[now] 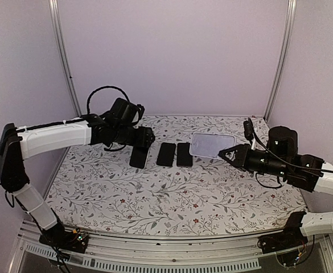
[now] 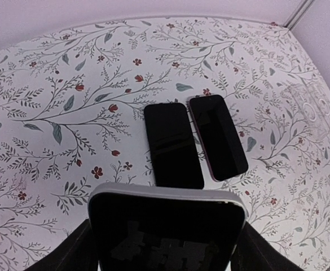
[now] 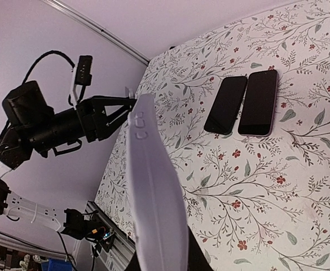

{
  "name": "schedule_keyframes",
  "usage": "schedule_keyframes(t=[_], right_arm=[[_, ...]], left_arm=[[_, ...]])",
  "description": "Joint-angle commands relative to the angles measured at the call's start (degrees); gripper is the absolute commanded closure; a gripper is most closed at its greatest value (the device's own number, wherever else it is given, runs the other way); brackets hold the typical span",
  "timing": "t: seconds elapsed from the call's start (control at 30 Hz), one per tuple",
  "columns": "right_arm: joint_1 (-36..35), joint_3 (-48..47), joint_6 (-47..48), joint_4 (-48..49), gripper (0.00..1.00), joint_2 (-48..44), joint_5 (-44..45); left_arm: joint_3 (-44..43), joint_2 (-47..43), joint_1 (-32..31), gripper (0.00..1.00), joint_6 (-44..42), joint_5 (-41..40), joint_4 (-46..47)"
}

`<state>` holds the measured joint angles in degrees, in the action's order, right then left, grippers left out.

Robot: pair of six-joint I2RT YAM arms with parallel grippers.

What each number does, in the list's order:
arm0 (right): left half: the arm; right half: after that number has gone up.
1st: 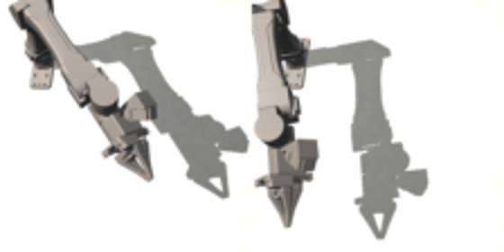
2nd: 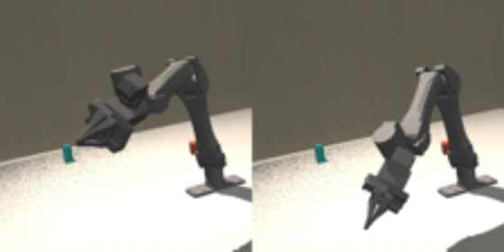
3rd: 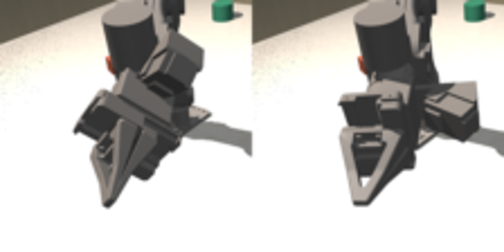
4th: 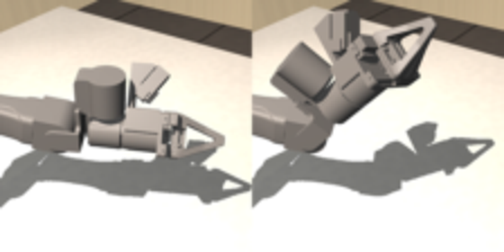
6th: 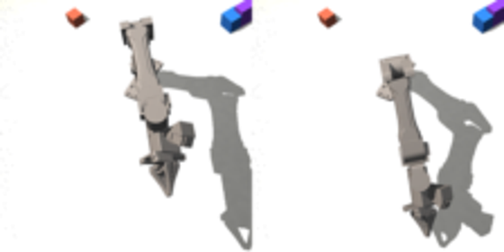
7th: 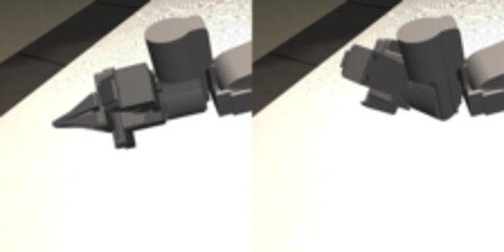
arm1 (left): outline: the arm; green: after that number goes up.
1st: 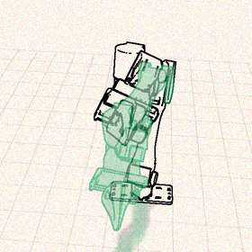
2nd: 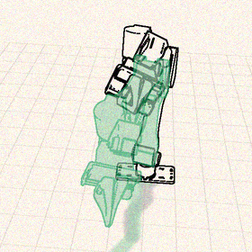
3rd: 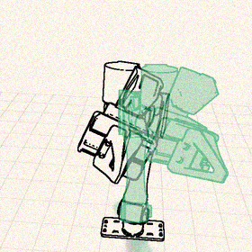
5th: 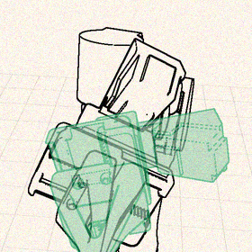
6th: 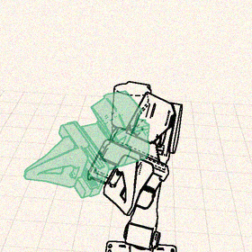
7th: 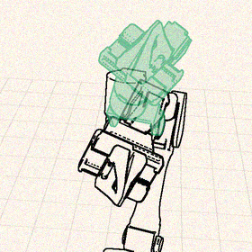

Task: Take the phone out of the phone case
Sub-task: Place the phone at the center of the board.

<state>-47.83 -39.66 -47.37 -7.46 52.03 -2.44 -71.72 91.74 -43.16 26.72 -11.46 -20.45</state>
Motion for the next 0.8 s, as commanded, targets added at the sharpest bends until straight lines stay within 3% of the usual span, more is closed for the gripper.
schedule_keyframes(t=[0.0,0.3,0.77], right_arm=[[0.4,0.1,1.6,-3.3,0.99,-4.1,3.8],[0.4,-0.1,2.0,-9.6,0.98,-11.5,6.3],[0.4,0.2,1.5,-12.7,0.97,-15.3,6.1]], left_arm=[[-6.7,7.1,4.1,0.66,1.5,2.4,-0.8],[-18.3,23.8,7.6,0.68,1.2,2.4,-3.8],[-35.6,39.7,10.5,0.68,0.0,2.4,-9.9]])
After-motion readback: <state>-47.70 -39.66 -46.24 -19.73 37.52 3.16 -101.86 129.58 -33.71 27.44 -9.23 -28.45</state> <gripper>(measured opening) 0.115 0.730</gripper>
